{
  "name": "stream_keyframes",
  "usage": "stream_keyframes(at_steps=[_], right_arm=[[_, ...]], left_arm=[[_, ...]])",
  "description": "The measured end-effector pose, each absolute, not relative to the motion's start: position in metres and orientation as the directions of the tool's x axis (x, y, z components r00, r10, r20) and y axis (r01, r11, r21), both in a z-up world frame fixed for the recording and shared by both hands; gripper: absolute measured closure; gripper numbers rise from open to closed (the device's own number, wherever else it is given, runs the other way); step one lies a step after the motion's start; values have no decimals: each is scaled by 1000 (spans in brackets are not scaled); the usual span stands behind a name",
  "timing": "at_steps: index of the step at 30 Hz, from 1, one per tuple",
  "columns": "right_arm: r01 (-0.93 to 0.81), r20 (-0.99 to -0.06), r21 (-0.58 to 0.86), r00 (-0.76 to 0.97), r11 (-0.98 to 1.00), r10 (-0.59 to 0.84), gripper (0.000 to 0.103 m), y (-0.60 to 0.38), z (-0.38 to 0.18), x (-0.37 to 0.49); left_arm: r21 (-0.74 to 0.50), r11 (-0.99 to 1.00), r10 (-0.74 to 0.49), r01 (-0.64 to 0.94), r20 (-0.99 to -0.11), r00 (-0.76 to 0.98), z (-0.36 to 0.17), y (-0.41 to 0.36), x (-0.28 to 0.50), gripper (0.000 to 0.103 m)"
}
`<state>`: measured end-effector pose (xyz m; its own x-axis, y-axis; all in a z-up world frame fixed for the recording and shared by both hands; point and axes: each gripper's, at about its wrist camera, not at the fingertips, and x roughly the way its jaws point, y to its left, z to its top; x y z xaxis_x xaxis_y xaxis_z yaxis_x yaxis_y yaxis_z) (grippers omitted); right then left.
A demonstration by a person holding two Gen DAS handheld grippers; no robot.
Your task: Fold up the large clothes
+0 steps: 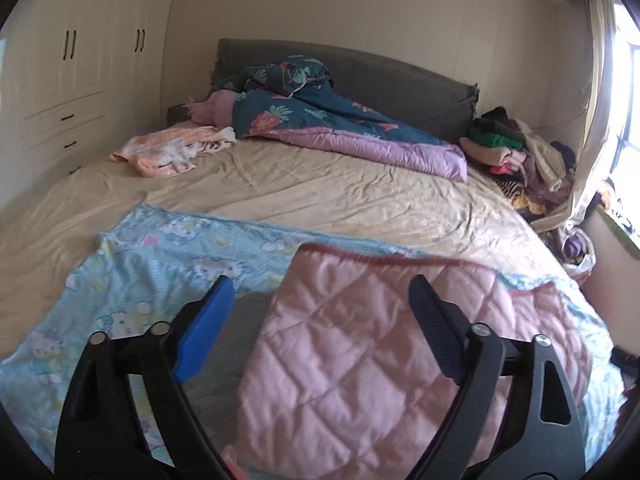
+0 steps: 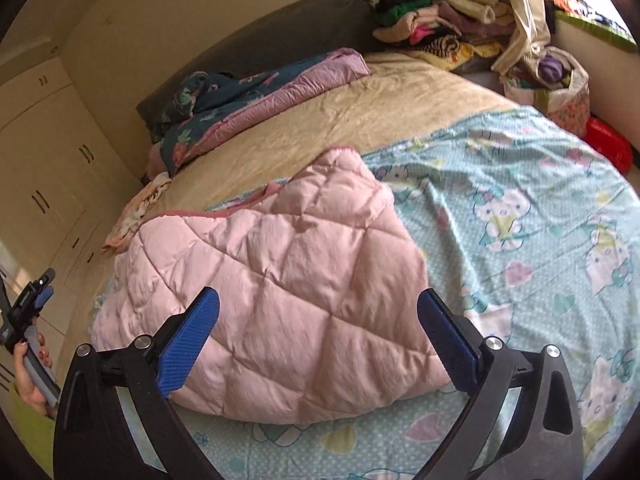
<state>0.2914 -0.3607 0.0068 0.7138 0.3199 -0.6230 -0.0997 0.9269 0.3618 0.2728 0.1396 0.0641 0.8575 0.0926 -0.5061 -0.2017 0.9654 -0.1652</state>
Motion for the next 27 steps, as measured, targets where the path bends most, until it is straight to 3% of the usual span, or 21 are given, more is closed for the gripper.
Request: stream_keyframes(at_steps=[6, 12, 27], right_arm=[[-116, -634, 255, 730, 960, 257, 4, -363, 4, 285], [-146, -681, 136, 705, 980, 200, 4, -359, -13, 286], [-138, -743, 74, 653, 988, 147, 4, -348, -47, 326]], left_arm=[[-143, 966, 96, -215, -574, 813, 25, 157, 261, 10], [-165, 963, 62, -214, -638, 768, -19, 171, 246, 9], [-155, 966, 39, -205, -699, 714, -57, 164, 254, 9]])
